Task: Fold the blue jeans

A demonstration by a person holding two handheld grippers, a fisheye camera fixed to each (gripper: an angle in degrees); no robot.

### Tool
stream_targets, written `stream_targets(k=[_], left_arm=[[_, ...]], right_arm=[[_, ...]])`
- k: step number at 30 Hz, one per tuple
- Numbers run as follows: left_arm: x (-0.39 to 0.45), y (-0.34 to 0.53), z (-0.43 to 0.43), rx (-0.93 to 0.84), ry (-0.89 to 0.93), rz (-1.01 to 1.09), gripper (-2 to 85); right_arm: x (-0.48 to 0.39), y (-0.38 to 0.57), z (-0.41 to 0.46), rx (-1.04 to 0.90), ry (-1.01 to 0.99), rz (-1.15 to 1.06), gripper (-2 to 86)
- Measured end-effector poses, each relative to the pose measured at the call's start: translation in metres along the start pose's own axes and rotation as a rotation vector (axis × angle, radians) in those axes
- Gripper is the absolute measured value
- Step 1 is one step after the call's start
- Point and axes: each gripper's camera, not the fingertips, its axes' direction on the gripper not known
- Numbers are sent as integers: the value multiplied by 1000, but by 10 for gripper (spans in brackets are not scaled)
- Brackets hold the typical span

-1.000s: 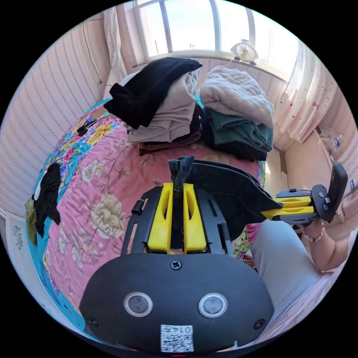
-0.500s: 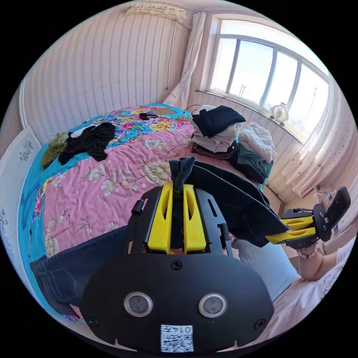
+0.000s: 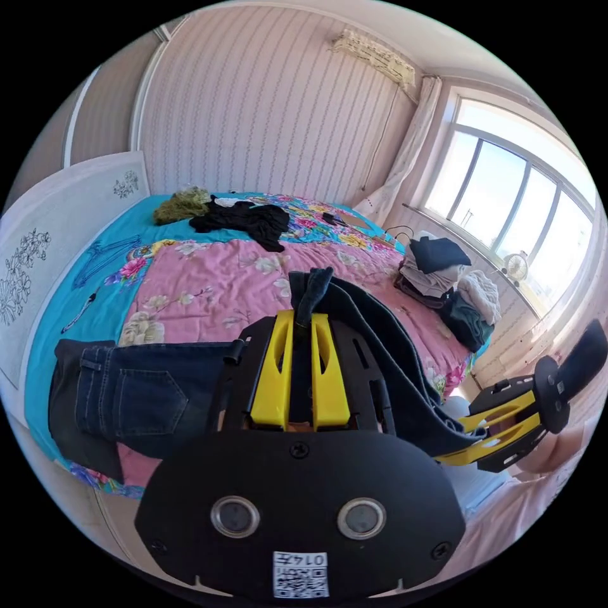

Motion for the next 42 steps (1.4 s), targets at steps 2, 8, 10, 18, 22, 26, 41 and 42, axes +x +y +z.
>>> stream_targets(k=[2, 8, 10, 18, 22, 26, 41, 42], left_arm=[[-52, 7, -27, 20, -48, -46, 51], [-189, 53, -73, -87, -259, -197, 57], [-221, 83, -91, -82, -273, -256, 53], [-249, 226, -159, -58, -351, -279, 52], [-252, 283, -169, 35, -224, -469, 74], [-253, 301, -174, 140, -153, -532, 85], [-300, 324, -159, 56, -212, -752, 20], [-299, 326, -163, 78, -220, -755, 14]], right_arm=[[-12, -54, 42, -1, -57, -44, 37], [-38, -154, 166, -100, -233, -71, 73], [-43, -164, 194, -161, -285, -99, 73], [-10, -214, 266, -264, -238, -124, 84], [4, -275, 304, -257, -229, -167, 110], [-1, -342, 344, -236, -172, -266, 131], [-9, -441, 491, -467, -193, -317, 49], [-8, -442, 489, -456, -200, -329, 43]])
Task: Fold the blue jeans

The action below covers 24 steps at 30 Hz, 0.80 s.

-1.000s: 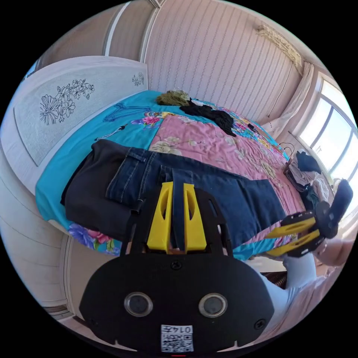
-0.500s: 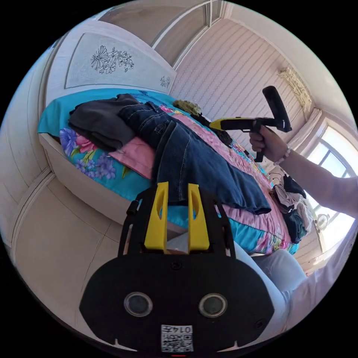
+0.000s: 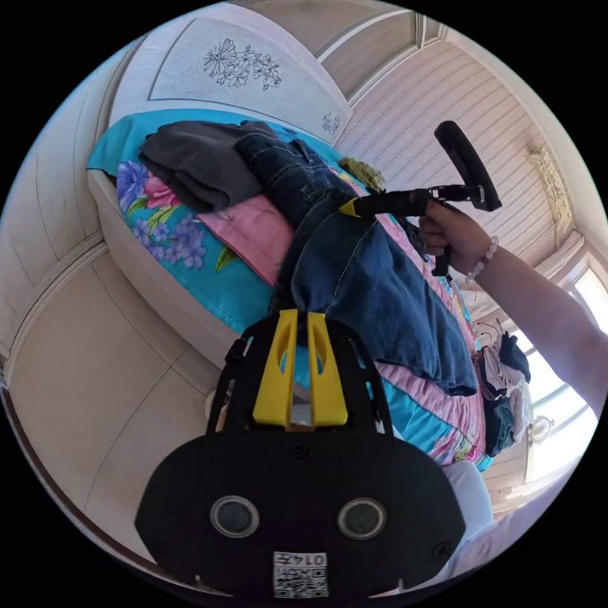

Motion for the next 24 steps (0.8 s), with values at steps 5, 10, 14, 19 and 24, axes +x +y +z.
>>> stream_targets(k=[5, 10, 14, 19, 24], left_arm=[[18, 9, -34, 134, 3, 81, -9], [34, 8, -43, 191, 13, 118, -10], [52, -8, -64, 290, -18, 179, -10], [66, -63, -79, 406, -199, 252, -8], [36, -101, -38, 189, -329, 129, 6]], right_arm=[[15, 15, -37, 135, -39, 3, 25], [31, 34, -73, 232, -24, 9, 22], [43, 30, -105, 326, 20, 7, 25], [73, -18, -130, 441, 19, 87, 47], [110, -24, -104, 287, 16, 229, 56]])
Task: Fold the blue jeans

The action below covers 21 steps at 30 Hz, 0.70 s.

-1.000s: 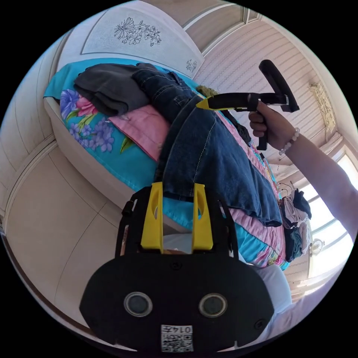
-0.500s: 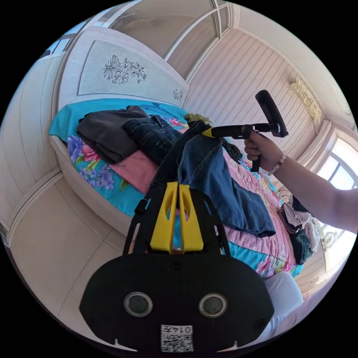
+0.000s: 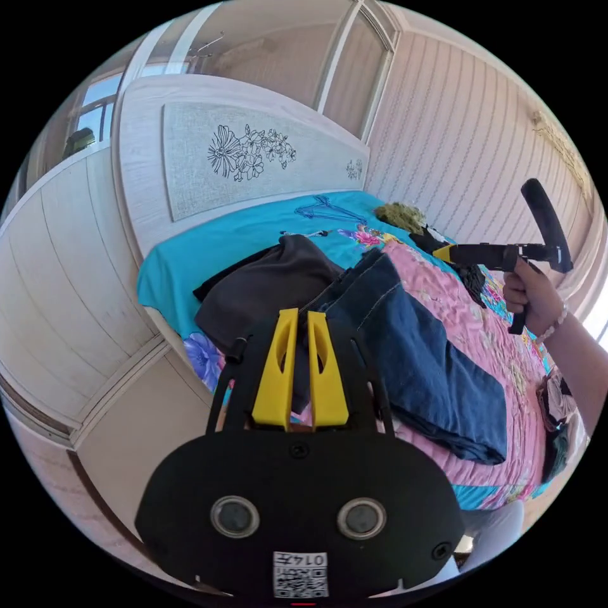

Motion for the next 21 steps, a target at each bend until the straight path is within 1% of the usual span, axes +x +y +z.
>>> stream_targets(k=[3, 6, 8, 9, 11, 12, 13, 14, 16, 18, 21], left_arm=[[12, 26, -12, 56, 33, 90, 0], [54, 62, -24, 68, 189, 240, -8], [112, 87, -24, 7, 343, 400, -9], [129, 93, -24, -7, 363, 443, -9], [190, 113, -19, -32, 405, 592, -10], [203, 118, -15, -36, 394, 620, -10], [223, 125, -4, -72, 341, 647, -10], [237, 131, 10, -128, 282, 658, -10], [247, 145, 34, -212, 235, 672, -10], [246, 160, 45, -213, 270, 626, -10], [261, 169, 49, -222, 243, 649, -9]], right_arm=[[22, 44, -3, -21, 27, -26, 22], [44, 93, 7, -161, 13, -54, 5], [53, 124, 19, -276, 16, -41, 0], [54, 131, 21, -292, 32, -43, -1], [56, 145, 26, -314, 114, -46, -3], [57, 146, 26, -307, 127, -42, -3], [61, 147, 24, -285, 148, -20, -3], [65, 148, 23, -259, 151, 12, -4], [75, 151, 28, -248, 123, 63, -4], [84, 162, 53, -348, 103, 85, -5], [91, 180, 60, -322, 123, 122, -7]])
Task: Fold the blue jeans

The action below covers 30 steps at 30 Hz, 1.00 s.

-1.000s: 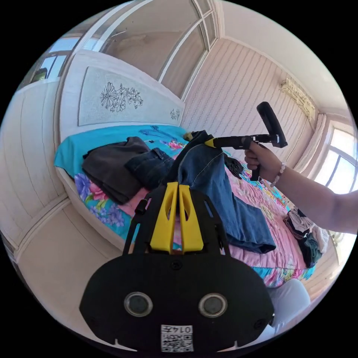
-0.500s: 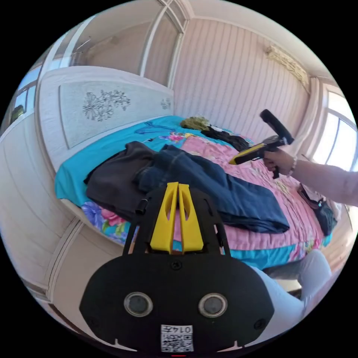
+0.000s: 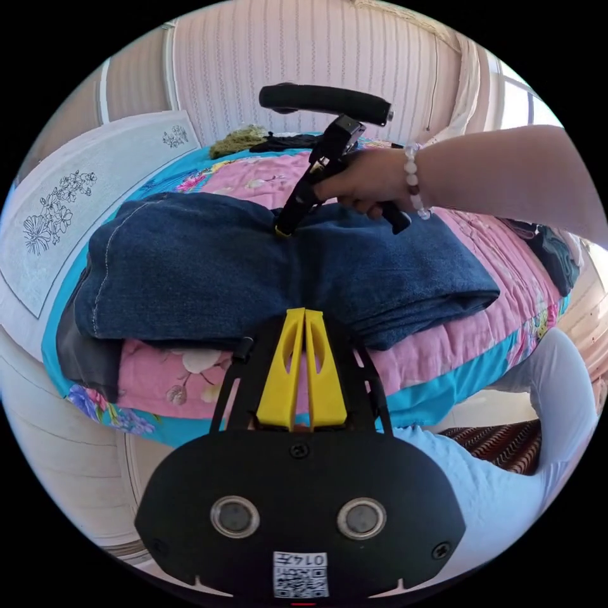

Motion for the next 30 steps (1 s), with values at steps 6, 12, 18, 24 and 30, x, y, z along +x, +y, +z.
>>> stream_targets(k=[6, 12, 18, 24, 30], left_arm=[[44, -6, -27, 66, 21, 64, 1], [148, -7, -47, 120, 83, 191, 54], [232, -15, -20, 114, 162, 220, 110], [281, -26, 5, 81, 53, 251, 132], [288, -32, 46, 0, 81, 269, 131]], right_arm=[[37, 76, -52, 200, -85, 59, -8], [104, 266, -102, 438, -83, 374, 26], [123, 372, -84, 358, -176, 511, 80], [127, 384, -69, 377, -184, 505, 130], [101, 393, -44, 312, -54, 439, 132]])
